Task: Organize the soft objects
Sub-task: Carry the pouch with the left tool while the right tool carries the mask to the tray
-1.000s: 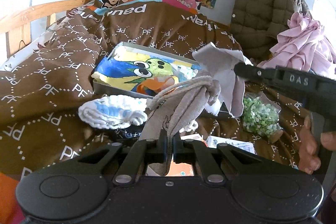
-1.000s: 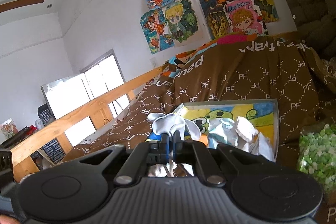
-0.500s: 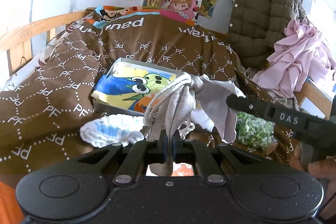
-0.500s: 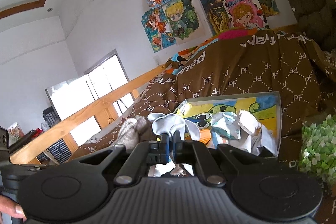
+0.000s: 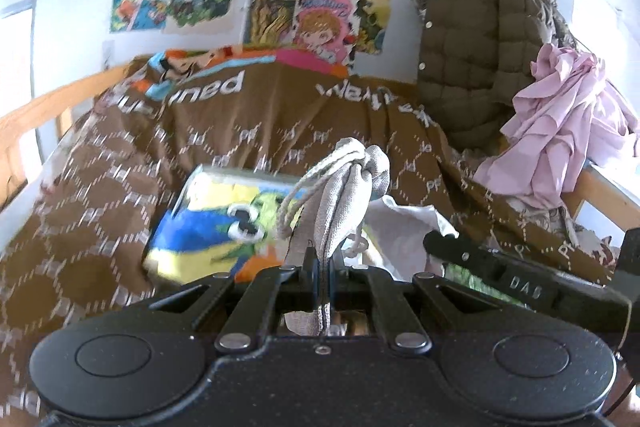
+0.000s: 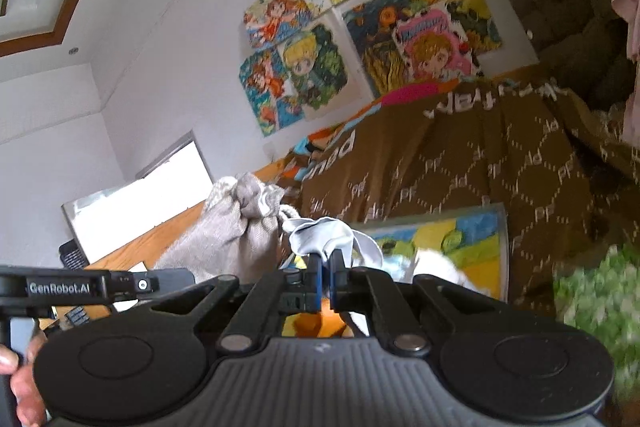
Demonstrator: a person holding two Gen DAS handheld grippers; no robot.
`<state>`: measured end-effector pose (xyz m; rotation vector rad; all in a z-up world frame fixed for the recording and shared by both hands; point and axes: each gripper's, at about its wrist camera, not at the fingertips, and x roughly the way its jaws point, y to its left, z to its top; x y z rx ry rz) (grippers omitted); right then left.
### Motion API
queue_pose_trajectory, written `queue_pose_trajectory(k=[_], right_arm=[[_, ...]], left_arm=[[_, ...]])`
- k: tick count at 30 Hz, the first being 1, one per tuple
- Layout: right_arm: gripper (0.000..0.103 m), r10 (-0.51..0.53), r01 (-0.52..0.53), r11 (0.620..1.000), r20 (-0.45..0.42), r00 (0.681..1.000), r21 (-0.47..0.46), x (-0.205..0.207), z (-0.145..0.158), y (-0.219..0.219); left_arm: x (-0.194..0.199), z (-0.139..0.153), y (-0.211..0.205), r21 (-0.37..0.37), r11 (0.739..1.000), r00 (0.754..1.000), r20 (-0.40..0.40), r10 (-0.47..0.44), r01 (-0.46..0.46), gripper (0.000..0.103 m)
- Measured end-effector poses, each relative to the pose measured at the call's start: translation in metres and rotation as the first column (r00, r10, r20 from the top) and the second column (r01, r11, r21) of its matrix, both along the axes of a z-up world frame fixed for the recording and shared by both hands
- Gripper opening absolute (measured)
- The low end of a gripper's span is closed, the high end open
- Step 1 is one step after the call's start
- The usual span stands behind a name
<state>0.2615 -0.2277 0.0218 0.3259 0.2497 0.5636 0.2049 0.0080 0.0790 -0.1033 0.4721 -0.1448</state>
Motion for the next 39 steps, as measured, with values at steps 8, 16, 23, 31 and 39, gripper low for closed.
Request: queue_pose_trajectory(k=[8, 16, 23, 31, 39], right_arm=[[0.004, -0.052, 0.055, 0.998, 0.081, 0.995, -0.036, 0.037, -0.007, 0.004], [0.004, -0.106, 0.106, 0.994, 0.020, 0.994, -0.027, 0.079, -0.036, -0.004], [0.004, -0.123, 0.123, 0.992, -0.018, 0.992, -0.031, 0.099, -0.057, -0.002], [0.004, -0.086, 0.083, 0.995, -0.059, 0.995, -0.057, 0.109, -0.068, 0.010], [0.004, -0.056, 0.050, 0.996, -0.090, 0.994, -0.073, 0.110, -0.070, 0.016]], left_arm=[[0.067, 0.001, -0.004, 0.009, 1.000, 0.998, 0.061, -0.006, 0.006, 0.004], [0.134, -0.024, -0.001, -0.013, 1.000, 0.997, 0.082, 0.008, -0.007, 0.004], [0.173, -0.050, 0.001, -0.076, 0.996, 0.996, 0.072, 0.048, -0.043, 0.004], [0.184, -0.073, -0.004, -0.043, 0.998, 0.998, 0.040, 0.050, -0.048, 0.004], [0.188, -0.093, 0.007, -0.061, 0.993, 0.995, -0.026, 0.099, -0.100, 0.004]])
